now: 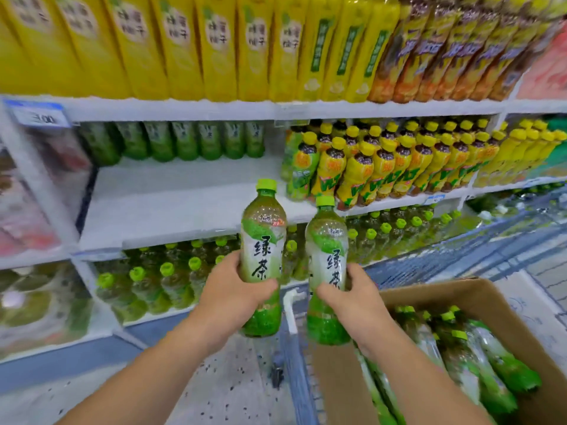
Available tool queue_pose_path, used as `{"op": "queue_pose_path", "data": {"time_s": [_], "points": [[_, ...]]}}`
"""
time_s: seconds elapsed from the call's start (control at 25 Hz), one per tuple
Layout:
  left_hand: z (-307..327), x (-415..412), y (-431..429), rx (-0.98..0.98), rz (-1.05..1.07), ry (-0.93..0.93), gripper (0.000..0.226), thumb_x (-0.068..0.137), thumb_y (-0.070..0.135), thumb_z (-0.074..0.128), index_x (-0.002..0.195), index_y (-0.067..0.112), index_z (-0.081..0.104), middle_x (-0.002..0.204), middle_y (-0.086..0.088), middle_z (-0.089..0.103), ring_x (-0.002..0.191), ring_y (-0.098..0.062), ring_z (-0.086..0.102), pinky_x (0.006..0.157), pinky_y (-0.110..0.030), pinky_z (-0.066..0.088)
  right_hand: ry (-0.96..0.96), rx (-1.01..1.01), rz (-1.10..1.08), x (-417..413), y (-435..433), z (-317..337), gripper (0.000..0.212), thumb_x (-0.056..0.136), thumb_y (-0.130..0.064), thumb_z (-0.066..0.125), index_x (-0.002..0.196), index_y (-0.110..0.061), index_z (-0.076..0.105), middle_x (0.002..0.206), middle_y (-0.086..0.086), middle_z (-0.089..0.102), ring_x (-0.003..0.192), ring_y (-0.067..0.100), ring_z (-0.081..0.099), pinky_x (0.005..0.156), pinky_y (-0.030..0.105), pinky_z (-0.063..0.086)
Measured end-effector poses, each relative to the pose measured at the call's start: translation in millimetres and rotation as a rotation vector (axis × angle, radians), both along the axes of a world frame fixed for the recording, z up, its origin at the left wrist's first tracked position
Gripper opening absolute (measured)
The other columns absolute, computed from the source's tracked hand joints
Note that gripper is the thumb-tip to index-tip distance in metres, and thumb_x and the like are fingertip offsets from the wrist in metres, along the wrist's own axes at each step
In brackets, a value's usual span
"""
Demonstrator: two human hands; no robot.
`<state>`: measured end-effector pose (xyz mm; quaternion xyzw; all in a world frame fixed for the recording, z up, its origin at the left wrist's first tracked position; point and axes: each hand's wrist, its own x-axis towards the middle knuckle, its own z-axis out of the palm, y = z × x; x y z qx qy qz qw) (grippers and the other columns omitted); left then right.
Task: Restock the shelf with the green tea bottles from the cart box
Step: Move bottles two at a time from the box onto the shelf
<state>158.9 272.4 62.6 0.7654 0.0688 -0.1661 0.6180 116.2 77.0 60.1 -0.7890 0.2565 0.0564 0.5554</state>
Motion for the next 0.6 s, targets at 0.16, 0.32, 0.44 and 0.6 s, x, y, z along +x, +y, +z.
{"op": "queue_pose_path", "data": {"time_s": [0.16, 0.32, 0.44, 0.6], "points": [[-1, 35, 76, 0.057, 0.065, -0.042, 0.038, 0.071, 0.014, 0.083, 0.101, 0.028, 0.065, 0.089, 0.008, 0.076, 0.080, -0.009, 0.073, 0.077, -0.036, 0.061, -0.079, -0.015, 0.081, 48, 73, 6, 0.025, 0.083, -0.021, 0.073, 0.099, -0.033, 0.059, 0.093, -0.010, 0.069, 0.083, 0.010, 0.066, 0.073, 0.034, 0.057], [-13, 70, 124, 0.083, 0.160, -0.055, 0.038, 0.072, 0.014, 0.081, 0.102, 0.029, 0.063, 0.087, 0.007, 0.075, 0.074, -0.006, 0.072, 0.066, -0.024, 0.060, -0.110, 0.027, 0.150, 100, 128, -8, 0.028, 0.079, -0.021, 0.075, 0.100, -0.034, 0.060, 0.091, -0.010, 0.071, 0.084, 0.011, 0.068, 0.074, 0.036, 0.058], [-25, 99, 142, 0.084, 0.233, -0.074, 0.037, 0.071, 0.009, 0.079, 0.101, 0.026, 0.065, 0.085, 0.003, 0.076, 0.077, -0.013, 0.073, 0.070, -0.038, 0.063, -0.144, 0.050, 0.209, 139, 156, -24, 0.028, 0.080, -0.020, 0.073, 0.100, -0.031, 0.058, 0.090, -0.006, 0.070, 0.080, 0.012, 0.067, 0.063, 0.028, 0.053], [-41, 134, 164, 0.101, 0.305, -0.162, 0.035, 0.071, 0.006, 0.078, 0.099, 0.023, 0.064, 0.081, 0.006, 0.074, 0.067, -0.005, 0.070, 0.053, -0.021, 0.055, -0.228, 0.048, 0.245, 189, 189, -47, 0.029, 0.081, -0.016, 0.073, 0.098, -0.031, 0.056, 0.089, -0.007, 0.068, 0.077, 0.008, 0.065, 0.057, 0.023, 0.048]]}}
